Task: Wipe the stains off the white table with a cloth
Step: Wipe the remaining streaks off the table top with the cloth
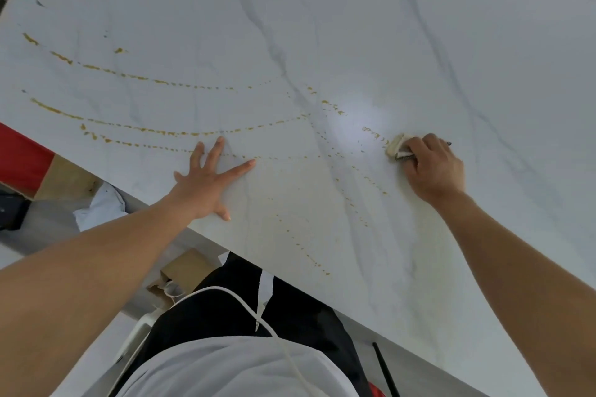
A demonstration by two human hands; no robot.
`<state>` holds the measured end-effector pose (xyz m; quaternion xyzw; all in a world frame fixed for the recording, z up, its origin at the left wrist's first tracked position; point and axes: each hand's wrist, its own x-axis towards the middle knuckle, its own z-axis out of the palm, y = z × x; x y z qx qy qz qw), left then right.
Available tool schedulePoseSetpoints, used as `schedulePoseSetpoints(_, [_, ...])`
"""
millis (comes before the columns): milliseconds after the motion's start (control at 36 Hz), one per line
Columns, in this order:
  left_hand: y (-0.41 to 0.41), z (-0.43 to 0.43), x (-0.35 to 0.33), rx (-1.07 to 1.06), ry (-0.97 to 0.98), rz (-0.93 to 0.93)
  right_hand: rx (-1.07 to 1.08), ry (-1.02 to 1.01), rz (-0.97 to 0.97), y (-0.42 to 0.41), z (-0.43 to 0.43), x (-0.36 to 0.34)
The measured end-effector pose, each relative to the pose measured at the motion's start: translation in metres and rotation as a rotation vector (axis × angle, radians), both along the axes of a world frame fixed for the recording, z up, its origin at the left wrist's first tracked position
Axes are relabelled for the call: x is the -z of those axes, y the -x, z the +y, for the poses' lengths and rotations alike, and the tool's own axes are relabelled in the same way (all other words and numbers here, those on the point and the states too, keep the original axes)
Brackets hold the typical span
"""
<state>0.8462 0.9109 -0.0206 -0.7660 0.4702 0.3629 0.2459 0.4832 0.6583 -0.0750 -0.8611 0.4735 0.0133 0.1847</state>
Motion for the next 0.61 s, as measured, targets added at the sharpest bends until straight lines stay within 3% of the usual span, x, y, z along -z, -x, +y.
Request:
schedulePoseSetpoints(139, [0.000, -0.001, -0.001, -0.022, -0.009, 0.029, 0.249, -0.009, 0.004, -0.004, -0.006, -0.001])
schedulePoseSetpoints(306, [0.000, -0.002, -0.001, -0.017, -0.020, 0.018, -0.245, 0.068, 0.016, 0.014, 0.032, 0.004])
schedulePoseSetpoints(361, [0.000, -0.002, -0.001, -0.019, -0.021, 0.021, -0.284, 0.061, 0.026, 0.014, 0.024, 0.002])
schedulePoseSetpoints(528, [0.000, -0.001, 0.000, -0.015, -0.021, 0.020, 0.313, -0.078, 0.006, -0.007, 0.012, -0.003])
schedulePoseSetpoints(611, [-0.001, -0.001, -0.001, -0.008, -0.024, 0.018, 0.076, 0.005, 0.020, -0.003, 0.039, 0.000])
